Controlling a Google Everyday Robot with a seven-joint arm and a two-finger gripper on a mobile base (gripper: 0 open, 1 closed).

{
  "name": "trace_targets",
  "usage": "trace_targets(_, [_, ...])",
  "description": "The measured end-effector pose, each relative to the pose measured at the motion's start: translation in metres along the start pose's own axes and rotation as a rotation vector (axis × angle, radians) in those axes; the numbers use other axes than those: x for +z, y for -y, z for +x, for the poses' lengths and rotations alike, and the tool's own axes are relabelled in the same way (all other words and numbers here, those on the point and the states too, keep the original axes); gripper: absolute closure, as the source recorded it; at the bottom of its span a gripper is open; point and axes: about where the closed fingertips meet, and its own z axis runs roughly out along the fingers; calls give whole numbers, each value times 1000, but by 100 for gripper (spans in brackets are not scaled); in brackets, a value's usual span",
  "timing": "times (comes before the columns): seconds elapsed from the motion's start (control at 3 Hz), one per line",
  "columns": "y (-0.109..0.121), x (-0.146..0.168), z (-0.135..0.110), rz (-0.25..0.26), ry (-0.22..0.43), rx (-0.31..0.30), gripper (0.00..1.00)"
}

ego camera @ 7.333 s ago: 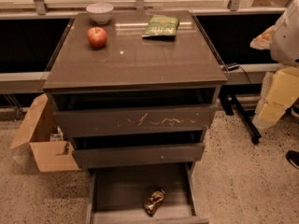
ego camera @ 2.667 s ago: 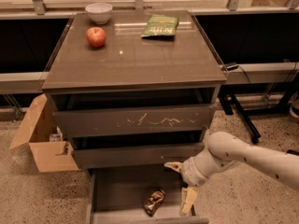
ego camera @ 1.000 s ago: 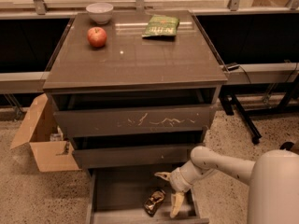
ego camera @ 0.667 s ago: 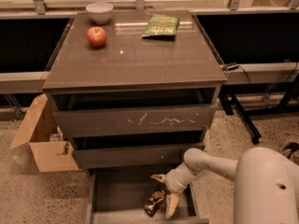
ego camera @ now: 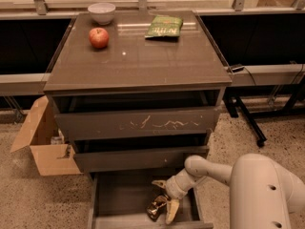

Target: Pick orange can from bottom drawer and place on counter

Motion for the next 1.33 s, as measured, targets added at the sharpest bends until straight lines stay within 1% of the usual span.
trace_targets(0.33, [4, 14, 22, -1, 31, 7, 0])
trace_targets(1.0, [14, 39, 55, 2, 52, -11, 0])
trace_targets(1.33, [21, 42, 71, 44, 73, -11, 0])
